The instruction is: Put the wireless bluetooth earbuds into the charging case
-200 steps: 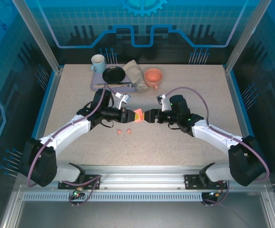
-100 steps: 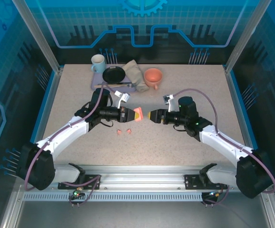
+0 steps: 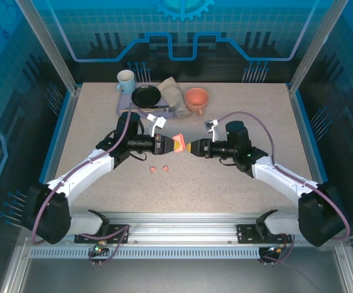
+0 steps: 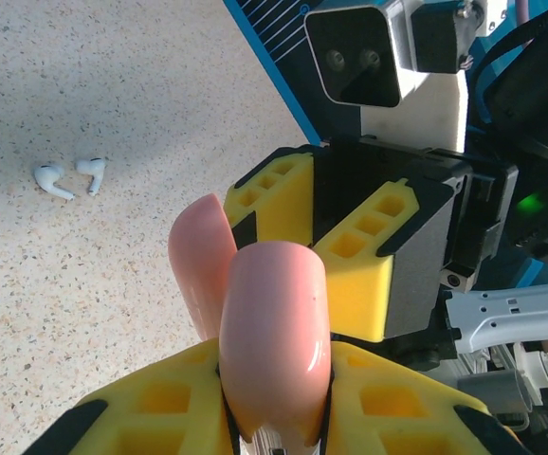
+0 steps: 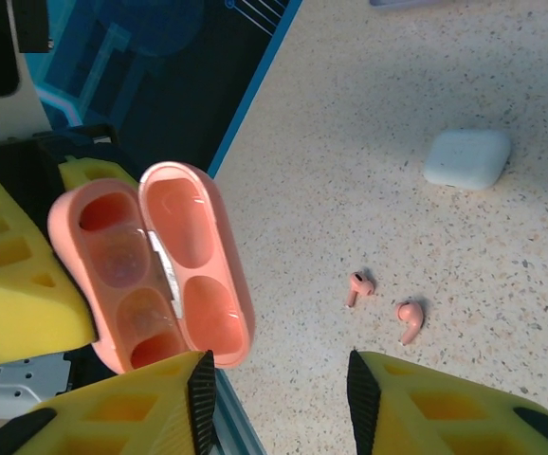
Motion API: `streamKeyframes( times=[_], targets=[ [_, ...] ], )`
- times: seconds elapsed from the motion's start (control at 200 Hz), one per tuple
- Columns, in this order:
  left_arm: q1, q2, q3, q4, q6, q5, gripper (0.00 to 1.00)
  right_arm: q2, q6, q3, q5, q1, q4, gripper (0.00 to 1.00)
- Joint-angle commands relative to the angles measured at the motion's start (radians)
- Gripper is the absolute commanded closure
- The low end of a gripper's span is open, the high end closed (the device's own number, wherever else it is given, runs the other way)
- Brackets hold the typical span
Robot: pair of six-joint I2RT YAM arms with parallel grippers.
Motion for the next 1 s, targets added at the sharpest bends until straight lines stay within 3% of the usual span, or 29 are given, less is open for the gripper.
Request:
streamKeyframes(
  times=[0.0, 0.815, 0.995],
  targets=[
    [0.0, 0.015, -0.01, 0.031, -0.006, 0.038, 1.0, 0.002, 0.001, 0.025, -0.023, 0.013, 0.033, 0.57],
    [-0.001, 0.032, -0.007, 0.053, -0.018, 0.059, 1.0, 0.118, 0.025, 0.087, -0.03, 0.038, 0.09, 0.68],
    [-0.001, 0.033, -0.005, 0.058, -0.019, 0.056, 1.0, 0.124, 0.023, 0.089, -0.041, 0.037, 0.093, 0.76]
  ],
)
